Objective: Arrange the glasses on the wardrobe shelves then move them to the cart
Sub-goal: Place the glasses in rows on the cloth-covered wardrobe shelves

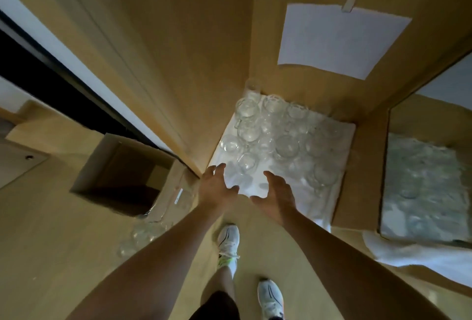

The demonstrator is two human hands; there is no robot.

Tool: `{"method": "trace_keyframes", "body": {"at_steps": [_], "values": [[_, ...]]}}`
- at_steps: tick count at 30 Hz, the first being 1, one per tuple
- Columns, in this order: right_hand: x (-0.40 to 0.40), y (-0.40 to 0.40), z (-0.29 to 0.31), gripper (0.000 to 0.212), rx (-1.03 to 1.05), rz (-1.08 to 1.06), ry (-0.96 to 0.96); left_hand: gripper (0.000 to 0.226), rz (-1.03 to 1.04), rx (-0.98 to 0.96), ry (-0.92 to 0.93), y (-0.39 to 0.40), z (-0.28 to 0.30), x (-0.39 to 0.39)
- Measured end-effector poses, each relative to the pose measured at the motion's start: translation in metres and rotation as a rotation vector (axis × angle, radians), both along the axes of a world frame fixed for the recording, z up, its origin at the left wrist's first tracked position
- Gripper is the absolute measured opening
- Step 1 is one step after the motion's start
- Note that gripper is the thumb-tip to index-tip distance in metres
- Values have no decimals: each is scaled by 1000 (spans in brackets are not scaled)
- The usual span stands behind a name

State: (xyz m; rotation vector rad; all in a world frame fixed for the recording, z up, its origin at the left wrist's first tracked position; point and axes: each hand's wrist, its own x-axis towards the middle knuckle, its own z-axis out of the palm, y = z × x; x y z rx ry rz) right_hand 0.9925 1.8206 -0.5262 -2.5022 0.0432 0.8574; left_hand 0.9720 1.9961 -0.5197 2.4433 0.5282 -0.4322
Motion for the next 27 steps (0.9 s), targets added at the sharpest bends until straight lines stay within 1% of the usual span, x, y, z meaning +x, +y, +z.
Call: {"method": "trace_keyframes", "body": {"at_steps": [2, 5, 8, 14, 16, 19, 23, 27], "values": [[11, 10, -15, 88, 21, -36, 6, 69, 11, -28, -12, 8, -15, 8], [26, 21, -37, 88, 51, -124, 3, 73, 102, -102, -34, 14, -32, 20], [38, 29, -58, 87, 79, -227, -20, 72, 152, -126, -56, 18, -48, 36], [51, 46, -101, 86, 127, -352, -38, 53, 166, -163, -117, 30, -77, 67], [54, 52, -114, 85, 132, -380, -49, 56, 170, -162, -147, 31, -86, 75], [58, 59, -130, 90, 143, -449, -85, 70, 194, -186, -140, 31, -98, 90], [63, 67, -149, 91, 157, -515, -138, 67, 208, -171, -196, 30, -118, 108], [68, 72, -161, 88, 168, -555, -159, 59, 171, -160, -162, 30, -132, 125]]}}
